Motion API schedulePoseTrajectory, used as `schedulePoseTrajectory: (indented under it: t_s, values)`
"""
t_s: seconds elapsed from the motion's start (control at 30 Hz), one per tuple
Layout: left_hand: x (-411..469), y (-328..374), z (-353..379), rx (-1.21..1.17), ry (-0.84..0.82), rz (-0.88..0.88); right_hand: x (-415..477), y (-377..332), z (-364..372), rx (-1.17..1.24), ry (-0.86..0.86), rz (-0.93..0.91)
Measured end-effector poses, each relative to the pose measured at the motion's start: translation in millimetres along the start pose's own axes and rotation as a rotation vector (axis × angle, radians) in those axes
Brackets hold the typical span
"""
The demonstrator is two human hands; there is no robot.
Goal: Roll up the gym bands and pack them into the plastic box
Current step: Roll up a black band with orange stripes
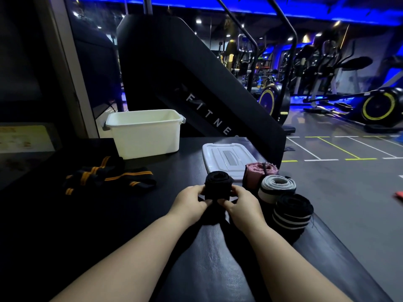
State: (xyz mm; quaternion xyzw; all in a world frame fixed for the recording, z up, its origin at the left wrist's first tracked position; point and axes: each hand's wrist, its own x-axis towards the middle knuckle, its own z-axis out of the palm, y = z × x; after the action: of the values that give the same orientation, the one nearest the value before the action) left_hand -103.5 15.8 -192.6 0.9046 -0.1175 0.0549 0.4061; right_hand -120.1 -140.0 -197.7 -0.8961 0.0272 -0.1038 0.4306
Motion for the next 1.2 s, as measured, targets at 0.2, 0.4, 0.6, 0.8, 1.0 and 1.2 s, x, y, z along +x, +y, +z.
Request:
schedulePoseTrajectory:
  t_s: [0.2, 0.4, 0.6, 0.8, 1.0, 1.2]
  values:
    - [20.3, 5.9, 11.5, 0.004, -0.051, -0.058, 14.4, 1.0, -1.7, -0.045, 0.046, 0.052]
    - [33.9, 2.7, 15.9, -0.022, -0.048, -0.045, 24.6, -0.6, -0.1, 0.005, 0.067, 0.072]
    - [42.4, 1.5, 21.5, -0.042, -0.03, -0.038, 30.6, 3.6, 1.7, 0.04, 0.097, 0.098]
    - [52.2, -4.7, 26.1, 0.026, 0.006, -0.085, 35.5, 7.0, 7.1, 0.038, 0.136, 0.107]
    - [51.4, -9.0, 28.0, -0.121, 0.021, -0.058, 34.1, 8.7, 8.5, 0.04, 0.152, 0.102]
    - [48.4, -7.7, 28.3, -0.157, 0.061, -0.086, 30.5, 6.6, 8.7, 0.008, 0.172, 0.111]
